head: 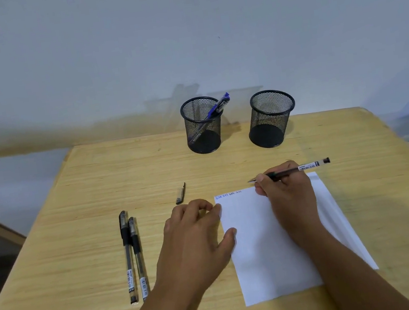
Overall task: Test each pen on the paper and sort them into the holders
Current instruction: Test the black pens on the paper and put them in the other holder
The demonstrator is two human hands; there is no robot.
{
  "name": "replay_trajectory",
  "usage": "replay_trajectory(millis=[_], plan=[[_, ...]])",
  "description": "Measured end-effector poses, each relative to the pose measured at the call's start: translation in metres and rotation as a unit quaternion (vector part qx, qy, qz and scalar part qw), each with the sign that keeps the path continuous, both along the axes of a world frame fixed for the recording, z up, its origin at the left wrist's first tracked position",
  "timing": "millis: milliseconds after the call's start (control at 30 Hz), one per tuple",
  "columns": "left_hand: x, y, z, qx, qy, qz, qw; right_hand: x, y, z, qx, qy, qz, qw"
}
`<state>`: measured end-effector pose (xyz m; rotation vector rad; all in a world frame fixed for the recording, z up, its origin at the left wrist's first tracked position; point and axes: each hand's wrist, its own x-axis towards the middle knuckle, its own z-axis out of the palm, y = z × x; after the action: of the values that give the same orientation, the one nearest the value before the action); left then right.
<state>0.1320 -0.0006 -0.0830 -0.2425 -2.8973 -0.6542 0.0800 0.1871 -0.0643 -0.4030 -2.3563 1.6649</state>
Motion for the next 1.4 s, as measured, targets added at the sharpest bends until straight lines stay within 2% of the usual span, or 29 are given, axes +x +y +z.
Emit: replay_trajectory(millis=[67,133,267,400,500,567,667,733,867,1033,1400], plan=[[0.001,0.001,0.001,-0.009,-0.010,-0.002,1.000,-0.002,0.005,0.003,-0.125,-0.001,-0.012,0.992],[0.001,0.002,0.002,-0.013,-0.012,0.000,1.000,-0.001,0.010,0.006,-0.186,0.012,-0.014,0.982],[0.001,0.003,0.004,-0.014,-0.007,-0.002,1.000,0.007,0.016,0.009,-0.184,0.028,-0.010,0.983],[-0.002,0.002,0.013,0.109,0.015,0.047,0.993,0.021,0.018,0.012,-0.175,0.030,0.004,0.984],[-0.018,-0.009,0.013,0.105,0.052,0.097,0.988,0.031,0.018,0.017,-0.193,0.031,0.016,0.980],[-0.031,-0.017,0.019,0.111,0.017,0.153,0.982,0.037,0.018,0.019,-0.202,0.032,0.024,0.979],[-0.043,-0.024,0.026,0.063,-0.050,0.198,0.977,0.045,0.019,0.022,-0.215,0.030,0.029,0.976],[-0.045,-0.026,0.030,0.041,-0.071,0.194,0.978,0.050,0.020,0.023,-0.229,0.029,0.031,0.973],[-0.042,-0.024,0.036,-0.009,-0.058,0.185,0.981,0.061,0.018,0.022,-0.243,0.018,0.040,0.969],[-0.023,-0.005,0.044,0.089,-0.019,0.089,0.992,0.067,0.016,0.031,-0.247,0.022,0.060,0.967],[0.003,0.023,0.061,0.121,0.097,-0.031,0.987,0.074,0.012,0.049,-0.204,0.049,0.090,0.974]])
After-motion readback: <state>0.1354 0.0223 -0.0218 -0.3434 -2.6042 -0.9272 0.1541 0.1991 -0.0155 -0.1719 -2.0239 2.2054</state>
